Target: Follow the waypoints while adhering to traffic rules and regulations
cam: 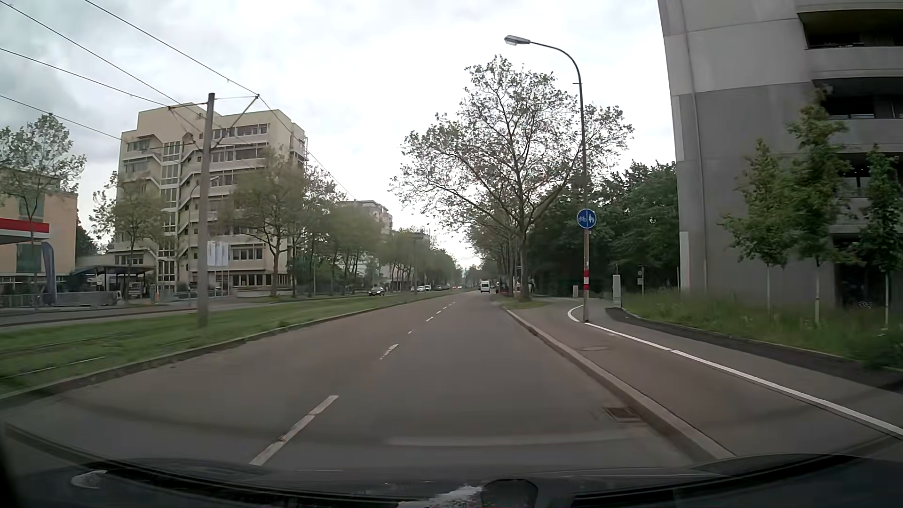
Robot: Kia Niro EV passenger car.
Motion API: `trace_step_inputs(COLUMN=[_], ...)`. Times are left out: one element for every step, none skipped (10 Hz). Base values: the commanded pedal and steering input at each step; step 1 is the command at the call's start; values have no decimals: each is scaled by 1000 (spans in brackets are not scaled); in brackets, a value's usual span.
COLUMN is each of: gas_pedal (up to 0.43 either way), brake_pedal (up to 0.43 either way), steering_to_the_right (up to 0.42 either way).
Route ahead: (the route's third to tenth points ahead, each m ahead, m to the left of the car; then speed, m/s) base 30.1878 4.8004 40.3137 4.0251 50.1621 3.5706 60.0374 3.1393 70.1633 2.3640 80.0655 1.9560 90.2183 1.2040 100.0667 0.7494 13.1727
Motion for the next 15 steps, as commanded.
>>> trace_step_inputs(gas_pedal=[79, 79, 79, 79, 79, 79, 79, 79, 79, 79, 39, 20, 20, 20, 20], brake_pedal=[0, 0, 0, 0, 0, 0, 0, 0, 0, 0, 0, 0, 0, 0, 0], steering_to_the_right=[2, 1, 0, 0, 0, -1, -1, -1, -3, -4, -4, -5, -5, -5, -6])
